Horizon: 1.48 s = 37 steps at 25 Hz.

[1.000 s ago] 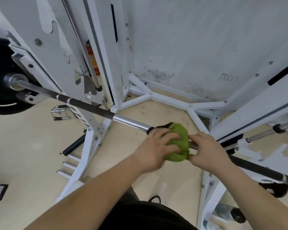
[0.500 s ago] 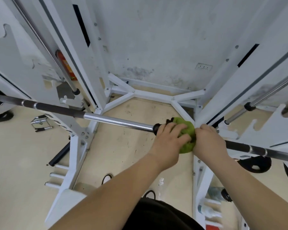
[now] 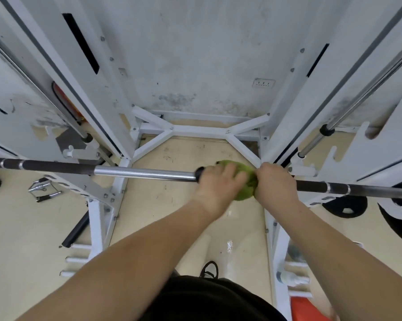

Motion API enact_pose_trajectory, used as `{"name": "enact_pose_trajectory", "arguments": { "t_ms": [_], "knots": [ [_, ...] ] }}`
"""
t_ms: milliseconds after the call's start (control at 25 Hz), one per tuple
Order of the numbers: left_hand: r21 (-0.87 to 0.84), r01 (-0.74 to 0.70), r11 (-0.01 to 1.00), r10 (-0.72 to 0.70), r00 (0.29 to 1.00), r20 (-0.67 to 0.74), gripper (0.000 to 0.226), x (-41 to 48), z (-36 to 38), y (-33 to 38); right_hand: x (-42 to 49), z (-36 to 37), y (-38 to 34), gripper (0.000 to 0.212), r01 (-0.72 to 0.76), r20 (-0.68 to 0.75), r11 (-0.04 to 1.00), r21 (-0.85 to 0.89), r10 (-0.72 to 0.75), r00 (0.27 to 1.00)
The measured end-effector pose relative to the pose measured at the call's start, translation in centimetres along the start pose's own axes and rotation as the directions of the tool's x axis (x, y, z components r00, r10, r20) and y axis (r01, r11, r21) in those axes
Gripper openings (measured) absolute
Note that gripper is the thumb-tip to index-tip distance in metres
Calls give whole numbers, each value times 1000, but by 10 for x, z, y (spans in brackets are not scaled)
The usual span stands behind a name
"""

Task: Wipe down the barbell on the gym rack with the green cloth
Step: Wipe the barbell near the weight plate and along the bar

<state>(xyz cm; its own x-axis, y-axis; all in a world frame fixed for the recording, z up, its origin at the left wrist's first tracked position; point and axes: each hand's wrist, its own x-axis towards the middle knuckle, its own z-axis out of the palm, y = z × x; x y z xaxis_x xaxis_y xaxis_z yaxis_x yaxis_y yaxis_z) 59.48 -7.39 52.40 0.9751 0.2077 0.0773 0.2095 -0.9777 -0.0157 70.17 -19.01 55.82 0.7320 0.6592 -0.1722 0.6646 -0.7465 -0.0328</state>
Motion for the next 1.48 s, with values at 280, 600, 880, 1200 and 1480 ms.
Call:
{"name": "enact_pose_trajectory", "arguments": {
  "t_ms": [280,600,880,1200,1480],
  "knots": [
    [-288,107,951,-174,961,-215,46,-53,9,-62,16,-28,0,50,7,166,983,185,-38,985],
    [-714,-128,-689,-725,157,671,22,-99,22,-113,18,-2,-77,14,241,92,933,266,-273,958],
    [-317,195,-928,-153,577,802,41,-34,19,30,-6,-8,-8,37,111,-30,989,94,-109,994],
    [-530,-100,-842,-522,399,754,23,-47,1,-47,-7,-4,7,16,18,-32,999,28,-17,999],
    [-428,265,-864,-270,474,838,20,-32,-32,-8,1,-14,-3,17,-116,53,993,-1,116,992]
  ]
}}
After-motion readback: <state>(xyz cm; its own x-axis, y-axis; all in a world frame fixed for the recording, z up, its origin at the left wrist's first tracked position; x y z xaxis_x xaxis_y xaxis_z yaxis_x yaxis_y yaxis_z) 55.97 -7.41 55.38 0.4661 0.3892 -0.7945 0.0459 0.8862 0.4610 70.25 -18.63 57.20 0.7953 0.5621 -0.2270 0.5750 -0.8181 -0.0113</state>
